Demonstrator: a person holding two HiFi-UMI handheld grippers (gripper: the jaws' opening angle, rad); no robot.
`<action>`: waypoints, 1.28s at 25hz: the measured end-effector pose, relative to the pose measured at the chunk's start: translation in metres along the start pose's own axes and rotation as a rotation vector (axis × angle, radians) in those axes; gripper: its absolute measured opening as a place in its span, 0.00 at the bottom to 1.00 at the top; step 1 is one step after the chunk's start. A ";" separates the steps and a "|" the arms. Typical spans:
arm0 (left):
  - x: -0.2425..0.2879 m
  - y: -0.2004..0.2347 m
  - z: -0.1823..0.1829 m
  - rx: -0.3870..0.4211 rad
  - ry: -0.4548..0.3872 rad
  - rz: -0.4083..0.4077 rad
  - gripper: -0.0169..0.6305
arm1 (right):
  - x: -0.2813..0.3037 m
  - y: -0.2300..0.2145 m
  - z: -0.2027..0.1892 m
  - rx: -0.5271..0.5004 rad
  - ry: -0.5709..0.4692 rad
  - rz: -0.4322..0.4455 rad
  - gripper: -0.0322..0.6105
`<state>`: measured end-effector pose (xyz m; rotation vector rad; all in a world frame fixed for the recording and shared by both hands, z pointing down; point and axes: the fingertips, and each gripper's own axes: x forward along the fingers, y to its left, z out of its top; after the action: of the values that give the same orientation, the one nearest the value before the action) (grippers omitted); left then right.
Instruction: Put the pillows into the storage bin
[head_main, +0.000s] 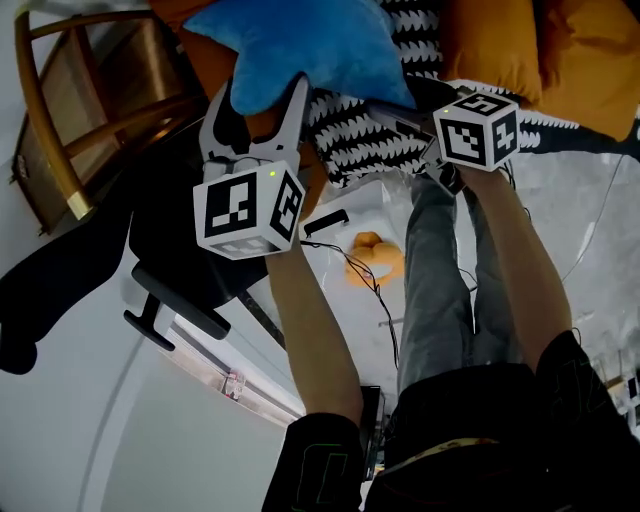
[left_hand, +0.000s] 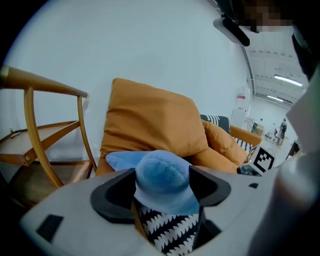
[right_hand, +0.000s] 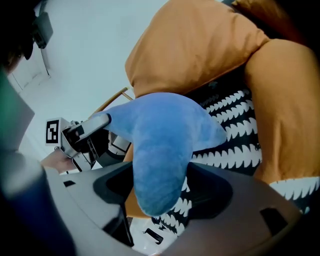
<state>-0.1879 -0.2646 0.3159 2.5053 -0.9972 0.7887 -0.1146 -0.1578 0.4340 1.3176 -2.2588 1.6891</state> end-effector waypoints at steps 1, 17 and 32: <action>0.000 0.000 0.003 -0.002 -0.008 0.002 0.55 | -0.001 0.000 0.001 0.013 0.001 0.011 0.53; -0.007 -0.020 0.008 -0.105 -0.074 0.021 0.39 | -0.021 0.003 0.013 -0.091 0.065 -0.003 0.25; -0.118 -0.057 0.011 -0.262 -0.237 0.276 0.38 | -0.079 0.066 0.017 -0.344 0.116 0.184 0.25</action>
<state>-0.2149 -0.1684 0.2299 2.2983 -1.4484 0.4030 -0.0982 -0.1204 0.3377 0.9415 -2.5187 1.2961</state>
